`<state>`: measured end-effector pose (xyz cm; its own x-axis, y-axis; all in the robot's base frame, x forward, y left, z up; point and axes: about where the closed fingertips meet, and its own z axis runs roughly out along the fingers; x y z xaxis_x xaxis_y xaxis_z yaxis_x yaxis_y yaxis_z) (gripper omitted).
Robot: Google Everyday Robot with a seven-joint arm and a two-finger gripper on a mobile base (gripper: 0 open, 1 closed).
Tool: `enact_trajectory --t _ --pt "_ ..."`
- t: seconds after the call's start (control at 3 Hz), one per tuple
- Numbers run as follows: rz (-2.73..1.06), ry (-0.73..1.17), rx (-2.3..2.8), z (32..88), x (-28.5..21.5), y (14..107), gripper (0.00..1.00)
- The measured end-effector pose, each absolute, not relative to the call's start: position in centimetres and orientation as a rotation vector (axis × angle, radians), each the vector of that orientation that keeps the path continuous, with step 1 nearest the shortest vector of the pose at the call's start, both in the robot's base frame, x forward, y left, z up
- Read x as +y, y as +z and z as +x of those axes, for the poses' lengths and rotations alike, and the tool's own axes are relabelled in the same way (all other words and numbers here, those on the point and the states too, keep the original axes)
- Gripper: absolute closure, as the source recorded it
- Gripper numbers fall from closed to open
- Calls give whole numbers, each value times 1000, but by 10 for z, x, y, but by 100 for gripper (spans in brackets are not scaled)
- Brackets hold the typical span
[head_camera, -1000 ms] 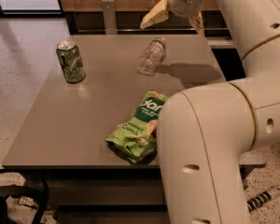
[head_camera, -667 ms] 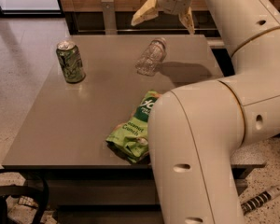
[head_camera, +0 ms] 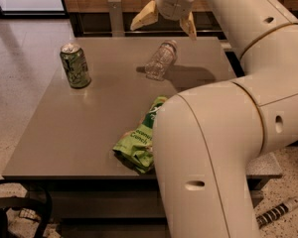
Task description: Place water bottle upright
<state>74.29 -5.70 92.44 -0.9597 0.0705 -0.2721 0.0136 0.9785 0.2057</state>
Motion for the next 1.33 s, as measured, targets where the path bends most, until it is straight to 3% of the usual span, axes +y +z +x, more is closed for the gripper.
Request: enact_trajectory --t 0.67,1.33 --pt "213 171 2935 716 -68 888 0" --pt "262 126 2951 729 -58 872 0"
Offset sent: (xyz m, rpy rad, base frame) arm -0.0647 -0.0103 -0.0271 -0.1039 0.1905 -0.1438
